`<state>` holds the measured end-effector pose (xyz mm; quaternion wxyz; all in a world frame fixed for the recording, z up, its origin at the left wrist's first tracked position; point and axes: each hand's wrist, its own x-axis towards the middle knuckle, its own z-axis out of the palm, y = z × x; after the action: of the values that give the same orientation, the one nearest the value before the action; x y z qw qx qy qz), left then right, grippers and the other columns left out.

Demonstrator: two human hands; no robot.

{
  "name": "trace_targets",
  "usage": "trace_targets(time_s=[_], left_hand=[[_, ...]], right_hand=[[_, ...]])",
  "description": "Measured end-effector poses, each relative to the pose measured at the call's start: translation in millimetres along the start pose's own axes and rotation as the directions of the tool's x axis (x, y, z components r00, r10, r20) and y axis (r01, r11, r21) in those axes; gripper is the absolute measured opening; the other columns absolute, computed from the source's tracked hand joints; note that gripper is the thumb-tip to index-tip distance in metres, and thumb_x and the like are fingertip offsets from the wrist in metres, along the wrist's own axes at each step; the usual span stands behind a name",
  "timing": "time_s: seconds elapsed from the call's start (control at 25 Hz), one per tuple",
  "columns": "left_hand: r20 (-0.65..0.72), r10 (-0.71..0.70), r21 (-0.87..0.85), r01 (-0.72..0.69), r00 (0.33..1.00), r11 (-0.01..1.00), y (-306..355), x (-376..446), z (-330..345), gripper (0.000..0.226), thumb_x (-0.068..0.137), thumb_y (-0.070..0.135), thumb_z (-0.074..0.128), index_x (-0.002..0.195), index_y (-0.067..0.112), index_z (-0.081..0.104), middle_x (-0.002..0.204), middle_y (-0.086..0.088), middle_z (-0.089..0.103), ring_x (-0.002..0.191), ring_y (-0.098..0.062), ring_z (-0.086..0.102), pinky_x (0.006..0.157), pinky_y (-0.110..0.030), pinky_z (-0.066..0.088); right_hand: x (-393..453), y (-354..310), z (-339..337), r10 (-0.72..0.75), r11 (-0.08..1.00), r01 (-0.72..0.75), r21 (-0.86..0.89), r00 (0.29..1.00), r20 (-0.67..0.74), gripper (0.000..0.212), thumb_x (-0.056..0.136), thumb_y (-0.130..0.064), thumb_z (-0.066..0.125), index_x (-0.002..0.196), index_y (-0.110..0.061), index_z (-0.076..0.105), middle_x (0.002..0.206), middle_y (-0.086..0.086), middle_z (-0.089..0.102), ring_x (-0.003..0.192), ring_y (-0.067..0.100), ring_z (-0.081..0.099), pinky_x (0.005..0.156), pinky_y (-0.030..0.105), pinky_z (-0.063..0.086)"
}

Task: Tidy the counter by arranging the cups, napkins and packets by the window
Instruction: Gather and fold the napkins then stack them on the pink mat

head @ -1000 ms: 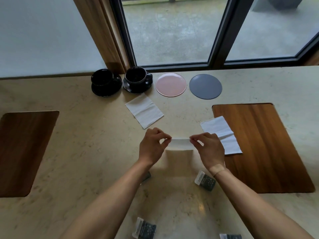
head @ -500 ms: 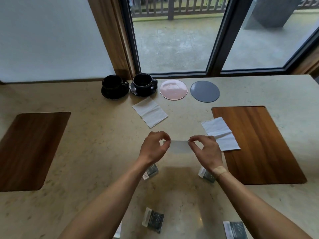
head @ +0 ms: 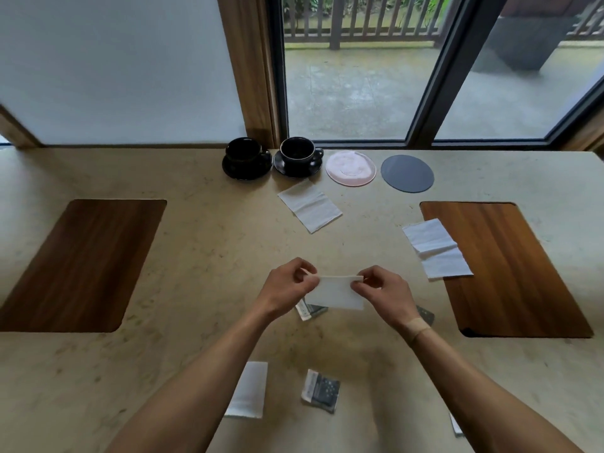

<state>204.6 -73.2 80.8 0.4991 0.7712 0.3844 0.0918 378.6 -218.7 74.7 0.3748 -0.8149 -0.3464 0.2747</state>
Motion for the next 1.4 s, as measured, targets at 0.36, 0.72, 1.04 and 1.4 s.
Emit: trace_targets(time_s=[0.36,0.72,1.04,1.4], left_hand=[[0.006,-0.159,-0.081,0.159,0.987,0.984,-65,-60,-38,0.011,0.085,0.022,0.07,0.093,0.015,0.07,0.086,0.002,0.07,0.077,-0.007,0.062,0.064,-0.011,0.046],[0.026,-0.206,0.039,0.205,0.978,0.978,-125,-116,-78,0.015,0.091,0.035,0.062,0.095,0.022,0.065,0.089,0.006,0.071,0.082,-0.011,0.067,0.076,-0.034,0.054],[0.063,-0.268,0.105,0.261,0.961,0.96,-161,-156,-81,0.008,0.092,0.031,0.058,0.088,0.024,0.058,0.087,0.004,0.066,0.076,-0.012,0.061,0.063,-0.025,0.047],[0.053,-0.175,0.368,0.144,0.983,0.919,-167,-159,-75,0.012,0.095,0.037,0.048,0.098,0.028,0.056,0.097,0.006,0.068,0.082,-0.013,0.062,0.072,-0.034,0.055]], right_hand=[[-29,-37,57,0.053,0.99,-0.075,0.118,0.983,0.178,0.009,0.085,-0.025,0.069,0.093,-0.019,0.069,0.09,-0.001,0.07,0.087,0.018,0.065,0.08,0.039,0.056],[-67,-50,132,0.098,0.981,-0.142,0.132,0.951,0.294,0.011,0.085,-0.024,0.07,0.089,-0.014,0.069,0.087,0.007,0.07,0.078,0.017,0.064,0.076,0.035,0.055],[-120,-42,176,0.219,0.963,-0.261,0.072,0.907,0.359,0.008,0.09,-0.023,0.063,0.092,-0.015,0.064,0.089,0.007,0.07,0.081,0.024,0.068,0.074,0.04,0.059],[-131,-36,191,0.228,0.97,-0.192,-0.147,0.927,0.298,0.011,0.091,-0.03,0.057,0.101,-0.025,0.059,0.076,-0.007,0.07,0.068,0.008,0.068,0.074,0.042,0.059]])
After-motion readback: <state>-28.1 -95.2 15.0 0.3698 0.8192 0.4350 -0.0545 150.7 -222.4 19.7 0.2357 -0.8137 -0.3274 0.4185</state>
